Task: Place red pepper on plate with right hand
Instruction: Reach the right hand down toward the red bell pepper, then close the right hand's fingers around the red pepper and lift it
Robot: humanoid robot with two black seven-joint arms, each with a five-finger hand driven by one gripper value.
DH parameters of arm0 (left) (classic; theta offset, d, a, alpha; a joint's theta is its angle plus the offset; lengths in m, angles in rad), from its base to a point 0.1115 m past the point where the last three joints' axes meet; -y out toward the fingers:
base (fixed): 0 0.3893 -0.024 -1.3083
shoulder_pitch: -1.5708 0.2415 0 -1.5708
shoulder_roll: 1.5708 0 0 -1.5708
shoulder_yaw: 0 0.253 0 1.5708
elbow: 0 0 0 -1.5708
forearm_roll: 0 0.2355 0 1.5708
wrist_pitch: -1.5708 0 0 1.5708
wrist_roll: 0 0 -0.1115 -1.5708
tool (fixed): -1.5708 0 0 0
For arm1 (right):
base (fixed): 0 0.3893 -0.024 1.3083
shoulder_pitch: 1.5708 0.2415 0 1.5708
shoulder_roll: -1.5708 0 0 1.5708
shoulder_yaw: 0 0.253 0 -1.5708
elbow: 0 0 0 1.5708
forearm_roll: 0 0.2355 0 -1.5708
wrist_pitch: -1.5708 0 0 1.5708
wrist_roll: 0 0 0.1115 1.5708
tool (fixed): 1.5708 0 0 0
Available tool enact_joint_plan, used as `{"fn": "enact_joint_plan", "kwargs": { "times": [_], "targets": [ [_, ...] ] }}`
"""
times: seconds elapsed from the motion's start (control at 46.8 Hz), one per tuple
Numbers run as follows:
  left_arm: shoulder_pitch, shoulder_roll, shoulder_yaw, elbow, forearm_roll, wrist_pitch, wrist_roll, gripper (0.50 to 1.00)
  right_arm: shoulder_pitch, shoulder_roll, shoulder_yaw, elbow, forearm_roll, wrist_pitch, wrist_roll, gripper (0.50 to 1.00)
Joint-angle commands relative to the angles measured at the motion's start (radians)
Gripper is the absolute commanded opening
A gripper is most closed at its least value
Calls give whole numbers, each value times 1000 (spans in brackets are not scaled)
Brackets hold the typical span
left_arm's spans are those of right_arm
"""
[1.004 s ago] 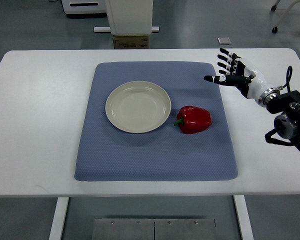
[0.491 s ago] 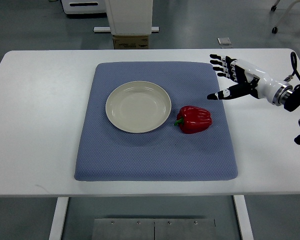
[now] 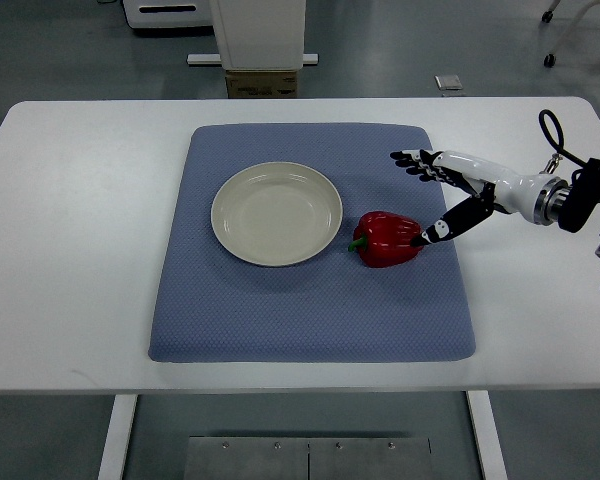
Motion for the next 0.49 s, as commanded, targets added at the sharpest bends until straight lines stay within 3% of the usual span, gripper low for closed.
{"fn": "enact_joint_plan", "kwargs": {
  "times": [0.0,0.47],
  "targets": [
    [0,0,0,0,0,0,0,1000,28,6,-44,-3,-10,-2,-2,981],
    [0,0,0,0,0,0,0,1000,43,123,-122,-92,-30,-51,-32,947]
  ]
}}
